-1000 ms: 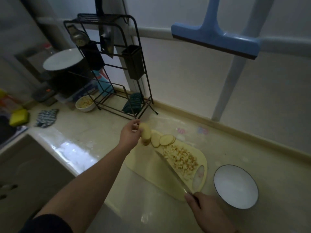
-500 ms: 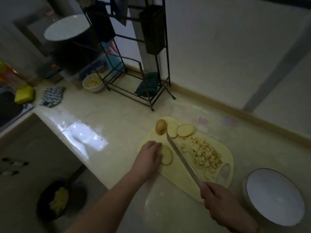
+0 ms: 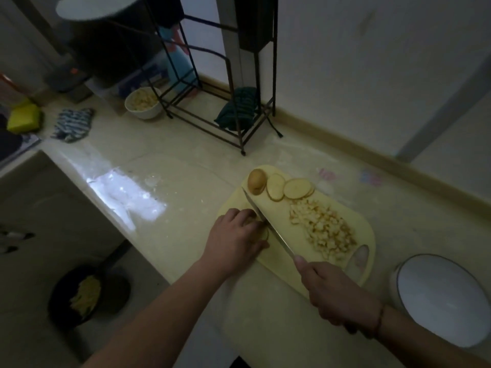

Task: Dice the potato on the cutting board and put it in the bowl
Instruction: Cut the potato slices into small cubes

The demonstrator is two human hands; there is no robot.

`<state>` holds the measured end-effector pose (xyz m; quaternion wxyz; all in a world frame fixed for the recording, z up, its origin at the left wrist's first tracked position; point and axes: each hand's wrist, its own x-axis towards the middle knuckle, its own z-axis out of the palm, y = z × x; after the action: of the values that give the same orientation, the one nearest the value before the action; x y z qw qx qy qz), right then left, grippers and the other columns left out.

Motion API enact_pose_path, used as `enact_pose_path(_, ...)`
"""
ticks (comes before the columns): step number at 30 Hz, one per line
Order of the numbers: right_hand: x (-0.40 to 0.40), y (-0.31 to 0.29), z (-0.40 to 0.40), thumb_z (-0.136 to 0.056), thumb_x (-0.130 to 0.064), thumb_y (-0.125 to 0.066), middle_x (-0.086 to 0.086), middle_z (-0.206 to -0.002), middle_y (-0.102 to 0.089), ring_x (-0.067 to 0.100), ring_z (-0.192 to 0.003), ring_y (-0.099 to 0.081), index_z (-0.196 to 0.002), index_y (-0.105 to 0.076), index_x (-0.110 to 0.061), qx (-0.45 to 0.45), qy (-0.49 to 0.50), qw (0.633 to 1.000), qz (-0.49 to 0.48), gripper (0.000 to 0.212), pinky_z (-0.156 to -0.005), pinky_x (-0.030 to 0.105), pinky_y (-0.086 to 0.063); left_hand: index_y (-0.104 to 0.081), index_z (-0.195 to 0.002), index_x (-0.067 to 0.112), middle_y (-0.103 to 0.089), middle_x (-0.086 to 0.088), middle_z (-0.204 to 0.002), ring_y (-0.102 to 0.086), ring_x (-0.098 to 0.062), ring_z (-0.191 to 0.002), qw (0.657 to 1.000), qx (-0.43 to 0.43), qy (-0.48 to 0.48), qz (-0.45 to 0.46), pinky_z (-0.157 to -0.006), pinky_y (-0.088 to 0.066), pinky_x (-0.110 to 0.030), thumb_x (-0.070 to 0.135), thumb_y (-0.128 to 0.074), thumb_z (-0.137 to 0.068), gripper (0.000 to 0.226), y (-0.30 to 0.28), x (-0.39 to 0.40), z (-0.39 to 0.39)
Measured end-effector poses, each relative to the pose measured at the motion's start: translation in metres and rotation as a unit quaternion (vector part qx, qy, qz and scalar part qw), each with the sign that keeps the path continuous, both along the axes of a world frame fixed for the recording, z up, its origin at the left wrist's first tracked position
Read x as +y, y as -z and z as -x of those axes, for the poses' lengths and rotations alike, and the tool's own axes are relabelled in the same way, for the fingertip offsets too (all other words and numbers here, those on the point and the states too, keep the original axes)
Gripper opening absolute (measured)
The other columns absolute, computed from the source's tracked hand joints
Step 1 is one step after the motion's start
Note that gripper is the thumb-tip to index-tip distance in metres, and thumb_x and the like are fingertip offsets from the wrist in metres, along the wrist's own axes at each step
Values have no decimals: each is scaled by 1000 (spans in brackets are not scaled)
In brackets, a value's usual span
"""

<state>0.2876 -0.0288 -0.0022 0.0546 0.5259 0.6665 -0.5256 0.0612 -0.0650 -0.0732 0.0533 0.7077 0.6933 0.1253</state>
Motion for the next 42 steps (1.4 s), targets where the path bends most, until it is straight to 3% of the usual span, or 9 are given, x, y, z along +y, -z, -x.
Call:
enact_pose_path(6,5,-5,-5,-95,-59,-32,-4,-52,-45,0,-34,-42,-62,-43,-15,16,-29,999,-43,56,-38,14,-32,-74,-103,20,-68,-2,-110,-59,-28,-97,998,11,-6,-54,-72,-54,-40,44,-63,-86,31,3,-10,-15)
enact_pose_path(11,3,-2,-3,-95,-57,-33,-2,-52,-46,4,-53,-46,-54,-41,-15,33,-60,993,-100,59,-56,15,-36,-73,-97,11,-68,-6,-100,-60,-29,-89,993,-32,12,-110,-69,-55,-37,24,-66,-85,19,3,-14,-22)
enact_pose_path(13,2,2,-2,-95,-57,-33,-2,-53,-47,4,-54,-46,-54,-41,-16,33,-59,992,-104,59,-57,15,-36,-73,-101,10,-67,-6,-102,-59,-29,-91,993,-39,16,-114,-72,-54,-38,21,-69,-84,21,5,-15,-23)
enact_pose_path(21,-1,8,0,-93,-59,-33,-3,-51,-46,3,-51,-44,-54,-43,-18,51,-42,992,-109,57,-56,16,-35,-72,-109,6,-66,-11,-111,-59,-34,-100,991,-50,22,-119,-85,-52,-39,24,-68,-85,30,7,-10,-13)
enact_pose_path(26,2,7,-2,-94,-57,-33,-2,-51,-47,3,-51,-46,-54,-43,-17,50,-47,992,-102,58,-58,17,-36,-73,-112,8,-66,-9,-111,-60,-33,-103,992,-56,30,-110,-81,-54,-40,28,-70,-84,34,10,-6,-7)
enact_pose_path(29,-1,7,-11,-89,-64,-29,-2,-51,-51,5,-54,-49,-55,-45,-16,45,-49,994,-91,61,-61,24,-36,-74,-108,8,-67,-9,-107,-61,-34,-101,991,-56,33,-119,-75,-56,-41,28,-73,-82,33,10,-6,-5)
enact_pose_path(35,-8,14,-17,-83,-69,-22,-1,-58,-56,7,-63,-55,-57,-50,-17,33,-45,996,-68,64,-73,30,-42,-74,-106,9,-68,-8,-107,-62,-33,-101,989,-68,38,-122,-79,-55,-39,25,-77,-79,32,13,-4,-3)
enact_pose_path(39,4,15,-1,-92,-61,-26,-1,-50,-48,5,-49,-47,-54,-42,-14,31,-43,996,-68,62,-60,19,-39,-74,-110,10,-69,-6,-110,-61,-31,-104,989,-68,45,-122,-81,-55,-36,25,-80,-78,35,14,-4,0)
enact_pose_path(42,11,16,2,-93,-59,-25,-1,-49,-46,7,-46,-44,-55,-42,-14,43,-39,995,-76,61,-56,20,-36,-75,-106,9,-69,-7,-107,-61,-30,-100,987,-69,47,-134,-79,-54,-36,28,-76,-81,32,14,-1,0)
